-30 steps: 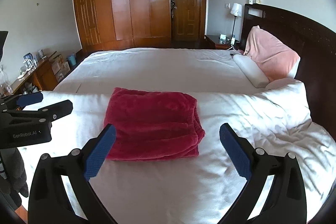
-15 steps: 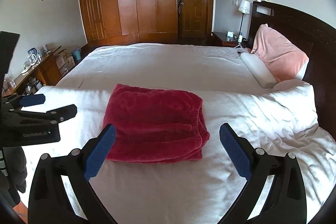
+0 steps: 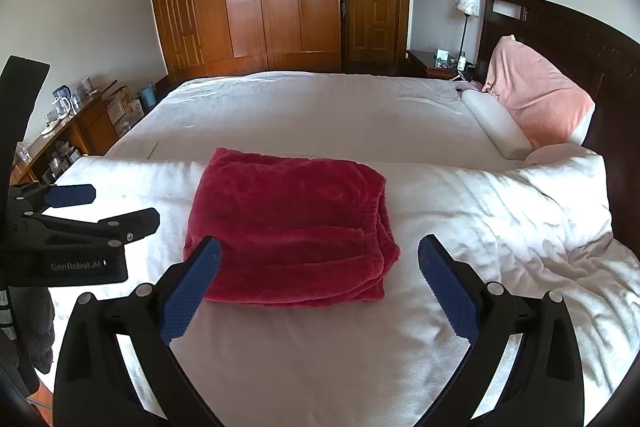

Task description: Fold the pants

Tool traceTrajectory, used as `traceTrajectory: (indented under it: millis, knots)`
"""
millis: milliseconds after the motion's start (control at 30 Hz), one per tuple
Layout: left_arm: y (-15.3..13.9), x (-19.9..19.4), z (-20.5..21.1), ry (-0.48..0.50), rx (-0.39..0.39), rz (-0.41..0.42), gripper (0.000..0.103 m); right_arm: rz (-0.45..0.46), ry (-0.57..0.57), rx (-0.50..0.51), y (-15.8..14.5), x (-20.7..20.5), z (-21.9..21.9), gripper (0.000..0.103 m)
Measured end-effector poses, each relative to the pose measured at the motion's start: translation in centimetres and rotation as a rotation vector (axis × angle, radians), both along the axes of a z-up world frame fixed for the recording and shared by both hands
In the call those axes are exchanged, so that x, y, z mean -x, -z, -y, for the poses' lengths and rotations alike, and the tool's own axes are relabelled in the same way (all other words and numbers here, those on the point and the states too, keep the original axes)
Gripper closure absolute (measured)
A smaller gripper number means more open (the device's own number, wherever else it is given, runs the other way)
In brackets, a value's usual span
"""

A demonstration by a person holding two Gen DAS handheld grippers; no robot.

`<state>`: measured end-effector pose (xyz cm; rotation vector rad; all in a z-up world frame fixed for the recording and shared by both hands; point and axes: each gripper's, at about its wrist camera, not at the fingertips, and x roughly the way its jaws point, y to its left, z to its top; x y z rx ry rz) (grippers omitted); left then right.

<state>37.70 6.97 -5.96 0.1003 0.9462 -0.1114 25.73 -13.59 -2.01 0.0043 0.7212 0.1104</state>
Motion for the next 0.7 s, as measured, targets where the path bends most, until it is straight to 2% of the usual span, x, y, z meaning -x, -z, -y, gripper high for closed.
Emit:
traceTrajectory:
  millis: [400,700]
  knots:
    - [0.6,-1.0,0.8,-0.005,-0.022,-0.007,0.005,-0.034,0.005,-0.004,1.5,-1.6,0.4,0.003]
    - [0.5,-1.1,1.0,0.008,-0.029,0.022,0.005,-0.042,0.009,-0.003,1.9,-2.0,0.7,0.003]
